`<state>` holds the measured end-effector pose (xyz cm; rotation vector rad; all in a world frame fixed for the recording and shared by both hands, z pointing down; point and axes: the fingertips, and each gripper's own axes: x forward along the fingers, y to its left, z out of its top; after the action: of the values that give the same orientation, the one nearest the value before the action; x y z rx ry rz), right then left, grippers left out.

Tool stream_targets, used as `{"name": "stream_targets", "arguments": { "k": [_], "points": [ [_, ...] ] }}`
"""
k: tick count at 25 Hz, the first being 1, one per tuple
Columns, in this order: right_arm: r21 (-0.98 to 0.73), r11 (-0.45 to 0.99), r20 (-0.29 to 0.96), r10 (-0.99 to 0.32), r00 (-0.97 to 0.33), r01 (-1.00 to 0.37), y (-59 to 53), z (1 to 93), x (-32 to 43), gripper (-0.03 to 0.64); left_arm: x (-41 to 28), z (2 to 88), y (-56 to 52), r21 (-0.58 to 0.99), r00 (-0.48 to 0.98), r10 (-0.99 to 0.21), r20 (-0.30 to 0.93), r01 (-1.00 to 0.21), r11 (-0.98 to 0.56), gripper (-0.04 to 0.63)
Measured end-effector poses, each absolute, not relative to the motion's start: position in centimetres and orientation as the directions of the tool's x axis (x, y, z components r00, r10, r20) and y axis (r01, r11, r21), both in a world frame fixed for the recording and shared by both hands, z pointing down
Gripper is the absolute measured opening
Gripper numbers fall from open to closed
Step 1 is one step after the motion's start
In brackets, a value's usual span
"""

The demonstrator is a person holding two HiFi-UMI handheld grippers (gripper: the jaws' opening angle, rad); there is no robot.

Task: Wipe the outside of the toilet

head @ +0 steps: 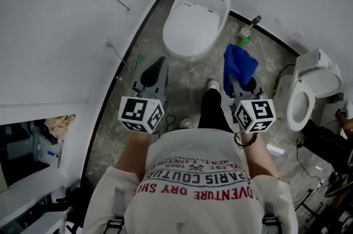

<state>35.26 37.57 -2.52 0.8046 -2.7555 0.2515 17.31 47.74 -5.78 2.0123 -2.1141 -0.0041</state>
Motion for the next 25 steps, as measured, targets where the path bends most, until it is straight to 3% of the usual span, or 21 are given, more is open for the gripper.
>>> {"name": "stream_targets", "arguments": {
  "k": [8, 17, 25],
  "points": [
    [-0.125, 0.873, 0.294, -0.422, -0.858, -0.472, 21.6, 0.3, 28.2, 0.072, 12.7, -2.3, 33.2, 0.135, -0.106, -0.971, 0.212, -0.981, 0.137, 0.006],
    [-0.131, 0.925, 0.398, -0.281, -0.873, -0.358, -0.1, 3.8, 20.0, 0.072, 8.4, 0.7, 10.6, 0.138, -0.112, -0.949, 0.295, -0.978, 0.158, 0.006],
    [-0.142, 0.908, 0.489, -0.282, -0.825, -0.395, -16.0, 10.7, 16.5, 0.072, 3.5, 6.6, -1.3, 0.141, -0.148, -0.915, 0.375, -0.967, 0.214, 0.006]
  ]
}}
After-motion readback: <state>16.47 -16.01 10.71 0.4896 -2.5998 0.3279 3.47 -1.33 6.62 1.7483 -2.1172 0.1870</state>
